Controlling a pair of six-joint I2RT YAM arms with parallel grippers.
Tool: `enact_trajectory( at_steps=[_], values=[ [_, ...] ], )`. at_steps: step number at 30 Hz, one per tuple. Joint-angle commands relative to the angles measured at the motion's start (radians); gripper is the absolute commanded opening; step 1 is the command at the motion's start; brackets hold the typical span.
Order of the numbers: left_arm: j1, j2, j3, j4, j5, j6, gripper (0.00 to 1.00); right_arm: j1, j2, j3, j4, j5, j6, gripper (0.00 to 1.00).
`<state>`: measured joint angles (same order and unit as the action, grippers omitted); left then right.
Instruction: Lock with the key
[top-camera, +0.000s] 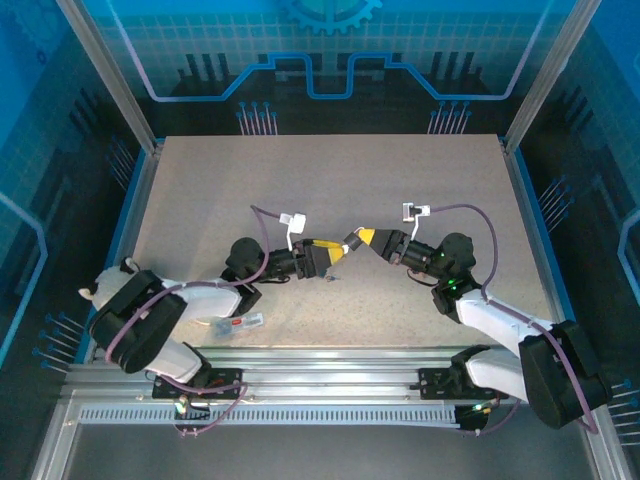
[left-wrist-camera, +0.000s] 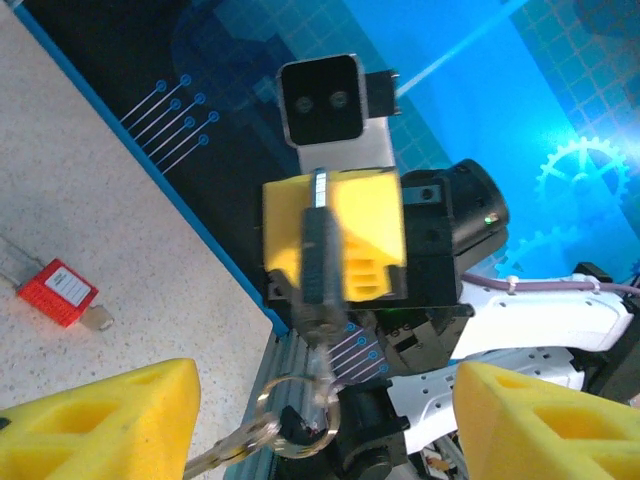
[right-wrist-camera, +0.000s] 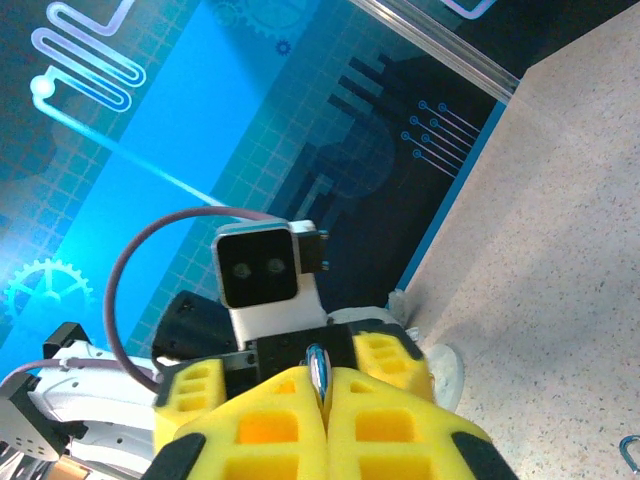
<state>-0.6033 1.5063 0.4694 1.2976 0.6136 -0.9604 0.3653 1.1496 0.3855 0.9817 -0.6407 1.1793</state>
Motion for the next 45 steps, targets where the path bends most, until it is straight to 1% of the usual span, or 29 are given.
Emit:
enact_trajectory(
  at_steps=[1,8,11,13,16,22,32,37,38,39,40,43,45],
  values=[
    [-0.008,0.031,0.028,0.103,0.002,-0.046,0.64,-0.002,-0.008,0.029,0.053,-0.007,0.01,0.0],
    [-0.01,0.021,0.034,0.103,0.005,-0.054,0.59,0.005,0.001,0.042,0.034,-0.002,-0.001,0.0],
    [-0.01,0.025,0.038,0.104,0.007,-0.062,0.54,0.011,0.013,0.046,0.037,-0.001,-0.001,0.0],
    [-0.012,0.029,0.043,0.105,0.015,-0.065,0.49,0.013,0.019,0.047,0.044,0.002,0.0,0.0],
    [-0.013,0.031,0.041,0.105,0.015,-0.066,0.45,0.016,0.027,0.049,0.05,0.005,0.001,0.0],
    [-0.014,0.028,0.042,0.103,0.018,-0.07,0.31,0.026,0.043,0.053,0.061,0.007,0.002,0.0],
    [-0.014,0.03,0.035,0.105,0.017,-0.07,0.2,0.035,0.059,0.051,0.084,0.016,0.01,0.0],
    [-0.014,0.029,0.033,0.105,0.015,-0.07,0.21,0.034,0.064,0.052,0.109,0.02,0.022,0.0],
    [-0.012,0.026,0.032,0.104,0.015,-0.069,0.24,0.032,0.064,0.053,0.107,0.02,0.02,0.0],
    [-0.011,0.02,0.032,0.104,0.015,-0.068,0.33,0.034,0.063,0.053,0.103,0.019,0.018,0.0],
    [-0.006,0.012,0.028,0.104,0.015,-0.07,0.38,0.032,0.064,0.052,0.101,0.018,0.015,0.0],
    [0.009,-0.003,0.026,0.103,0.021,-0.074,0.44,0.034,0.068,0.05,0.108,0.01,0.015,0.0],
    [0.016,-0.005,0.026,0.103,0.023,-0.077,0.47,0.035,0.069,0.049,0.116,0.007,0.02,0.0]
  ],
)
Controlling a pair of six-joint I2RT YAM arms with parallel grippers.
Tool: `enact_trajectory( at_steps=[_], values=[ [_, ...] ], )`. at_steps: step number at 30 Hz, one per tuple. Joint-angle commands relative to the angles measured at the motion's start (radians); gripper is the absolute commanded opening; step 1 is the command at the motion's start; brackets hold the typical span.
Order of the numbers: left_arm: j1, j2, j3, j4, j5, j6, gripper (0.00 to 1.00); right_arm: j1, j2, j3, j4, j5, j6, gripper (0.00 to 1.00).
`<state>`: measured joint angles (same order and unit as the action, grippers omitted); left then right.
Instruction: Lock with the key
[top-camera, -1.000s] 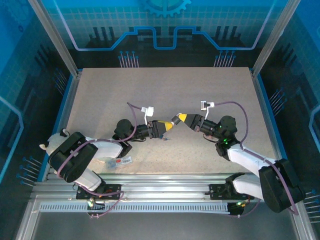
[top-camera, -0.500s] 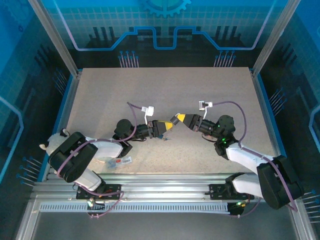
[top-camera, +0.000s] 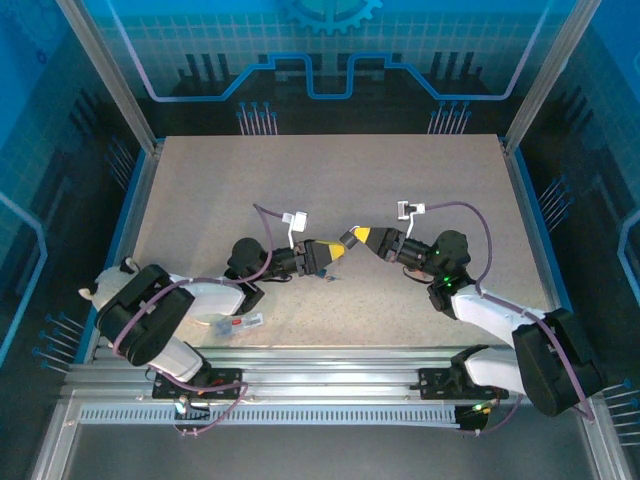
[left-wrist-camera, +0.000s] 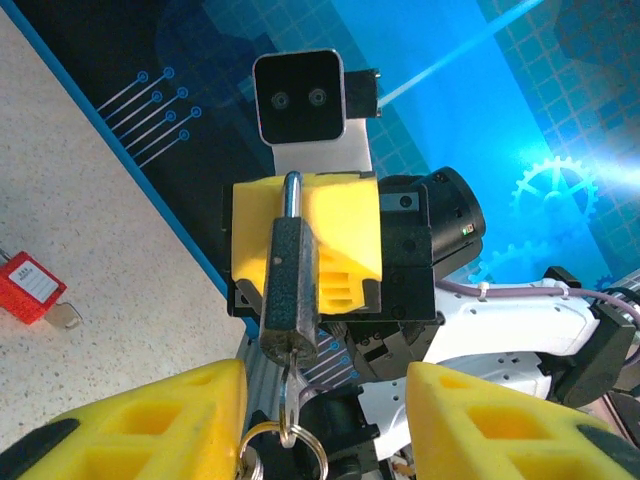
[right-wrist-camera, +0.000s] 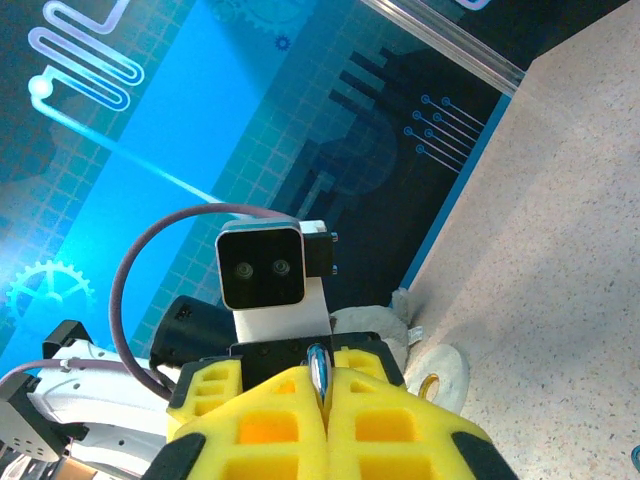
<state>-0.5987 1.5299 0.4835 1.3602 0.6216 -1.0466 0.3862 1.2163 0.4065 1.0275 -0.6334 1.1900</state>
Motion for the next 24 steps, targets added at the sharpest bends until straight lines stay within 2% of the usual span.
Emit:
enact_trajectory(
  at_steps=[1,7,15,24],
  values=[
    [0.013,-0.027,0.013,0.04,0.018,0.007,0.47,0.013,0.005,0.028,0.074,0.0,0.009,0.0],
    [0.024,-0.016,0.022,0.04,0.025,-0.001,0.45,0.015,-0.003,0.031,0.068,-0.003,0.009,0.0],
    [0.026,0.007,0.034,0.04,0.055,-0.007,0.29,0.018,-0.005,0.034,0.063,-0.002,0.007,0.0],
    [0.025,0.009,0.036,0.04,0.067,-0.01,0.23,0.029,0.007,0.036,0.072,0.014,0.005,0.0]
  ],
)
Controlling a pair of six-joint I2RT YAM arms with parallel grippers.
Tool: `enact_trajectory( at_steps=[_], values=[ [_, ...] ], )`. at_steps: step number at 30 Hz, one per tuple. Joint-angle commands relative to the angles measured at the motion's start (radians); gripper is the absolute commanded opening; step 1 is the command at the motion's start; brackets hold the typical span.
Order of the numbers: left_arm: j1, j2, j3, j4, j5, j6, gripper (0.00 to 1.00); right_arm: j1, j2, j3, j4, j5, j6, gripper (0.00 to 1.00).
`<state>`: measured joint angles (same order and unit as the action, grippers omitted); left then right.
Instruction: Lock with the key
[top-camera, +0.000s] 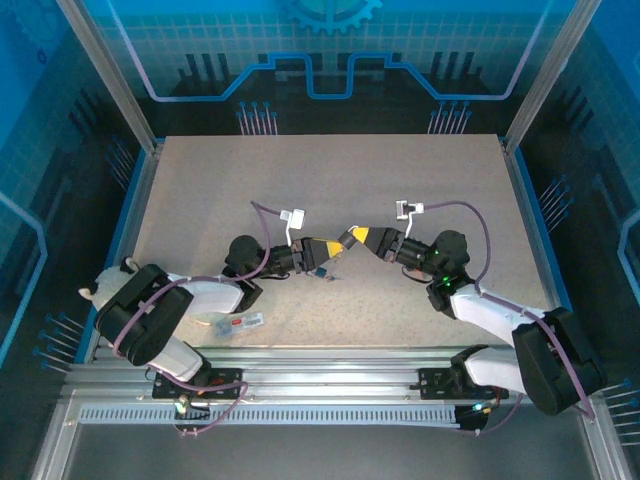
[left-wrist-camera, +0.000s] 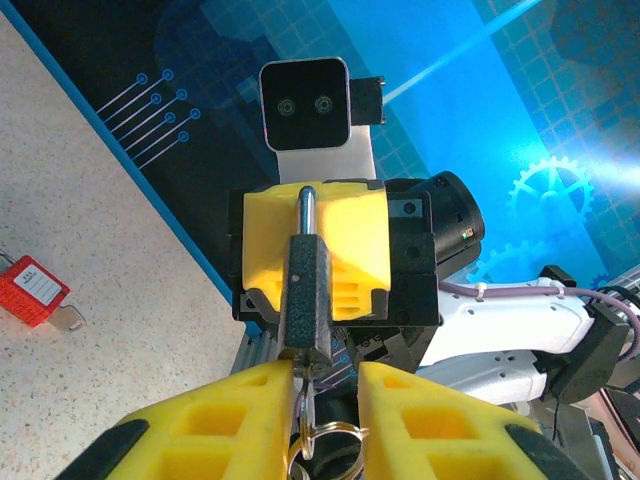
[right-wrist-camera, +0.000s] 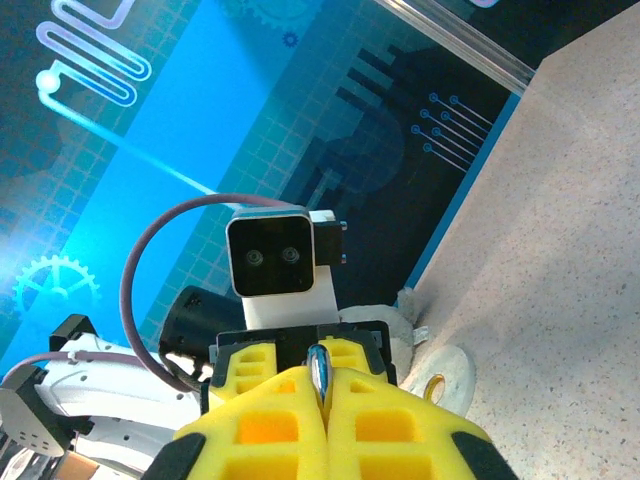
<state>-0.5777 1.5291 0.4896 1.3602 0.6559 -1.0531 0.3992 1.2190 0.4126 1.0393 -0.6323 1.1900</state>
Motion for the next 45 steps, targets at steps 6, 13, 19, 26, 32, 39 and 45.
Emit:
enact_trajectory(
  at_steps=[6,13,19,26,32,39,45],
  values=[
    [0.003,0.011,0.026,0.04,0.047,-0.002,0.24,0.017,0.011,0.041,0.06,0.011,0.002,0.0],
    [0.006,0.017,0.038,0.04,0.061,-0.004,0.18,0.019,0.016,0.04,0.077,0.007,0.01,0.0],
    [0.045,-0.011,0.026,0.033,0.079,-0.023,0.38,0.02,-0.003,0.043,0.05,-0.007,-0.01,0.0],
    [0.049,-0.08,0.04,-0.123,0.09,0.045,0.4,0.024,0.001,0.051,0.048,-0.022,-0.016,0.0],
    [0.047,-0.094,0.06,-0.17,0.121,0.059,0.29,0.026,0.012,0.055,0.059,-0.028,-0.015,0.0],
    [0.041,-0.09,0.05,-0.164,0.145,0.055,0.18,0.03,0.027,0.064,0.07,-0.03,-0.007,0.0],
    [0.04,-0.078,0.043,-0.124,0.152,0.038,0.17,0.032,0.032,0.063,0.077,-0.018,-0.001,0.0]
  ],
)
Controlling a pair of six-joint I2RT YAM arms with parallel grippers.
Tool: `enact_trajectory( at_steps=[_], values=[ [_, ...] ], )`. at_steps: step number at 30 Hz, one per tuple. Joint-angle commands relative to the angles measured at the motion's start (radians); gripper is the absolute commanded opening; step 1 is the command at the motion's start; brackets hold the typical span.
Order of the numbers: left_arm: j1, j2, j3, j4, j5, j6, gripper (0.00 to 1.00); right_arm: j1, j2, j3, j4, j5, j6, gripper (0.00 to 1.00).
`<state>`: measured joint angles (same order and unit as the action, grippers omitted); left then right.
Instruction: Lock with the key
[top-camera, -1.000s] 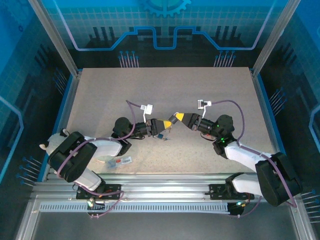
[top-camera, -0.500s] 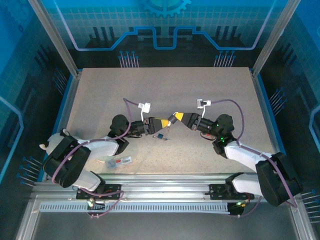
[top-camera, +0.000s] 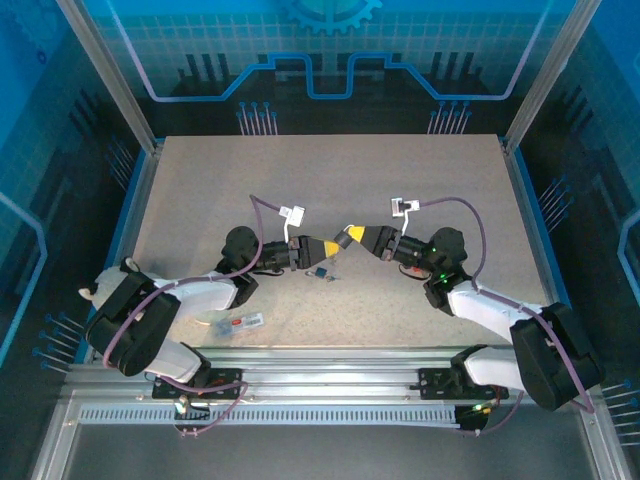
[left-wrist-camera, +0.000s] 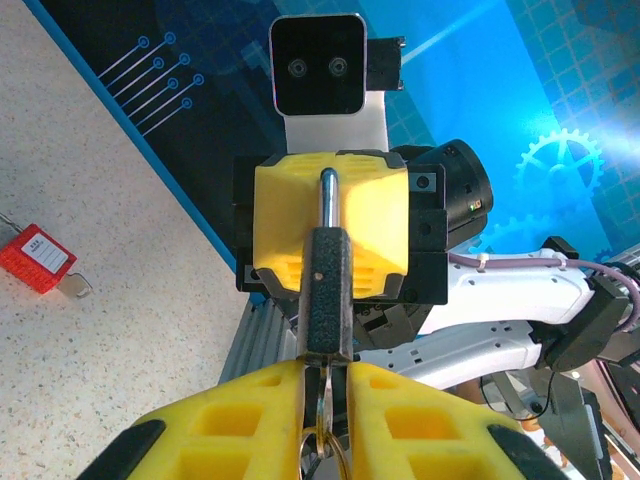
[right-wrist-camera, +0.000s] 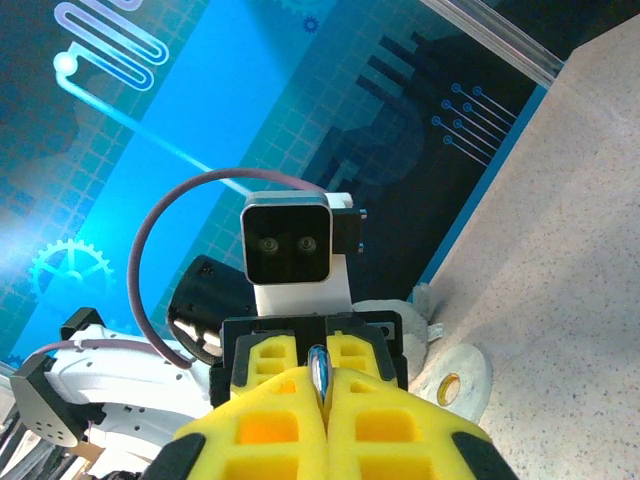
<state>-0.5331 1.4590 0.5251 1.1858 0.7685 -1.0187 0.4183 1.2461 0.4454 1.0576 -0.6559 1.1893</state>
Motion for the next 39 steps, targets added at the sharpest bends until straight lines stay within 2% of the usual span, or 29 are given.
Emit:
enact_trajectory(
  at_steps=[1,8,11,23,39],
  values=[
    [-0.004,-0.002,0.007,0.06,0.041,-0.003,0.16,0.013,0.005,0.028,0.061,0.009,0.0,0.0],
    [-0.005,0.04,0.007,0.129,0.048,-0.034,0.08,0.013,0.009,0.029,0.068,0.009,0.008,0.0],
    [-0.005,0.047,0.007,0.14,0.046,-0.036,0.0,0.014,0.008,0.027,0.073,0.01,0.011,0.0],
    [-0.005,0.057,-0.018,0.191,0.018,-0.034,0.0,0.01,0.007,0.003,0.065,0.068,0.007,0.0],
    [-0.005,0.071,-0.034,0.215,0.02,-0.039,0.0,-0.057,-0.034,-0.007,0.022,0.136,0.006,0.0]
  ],
)
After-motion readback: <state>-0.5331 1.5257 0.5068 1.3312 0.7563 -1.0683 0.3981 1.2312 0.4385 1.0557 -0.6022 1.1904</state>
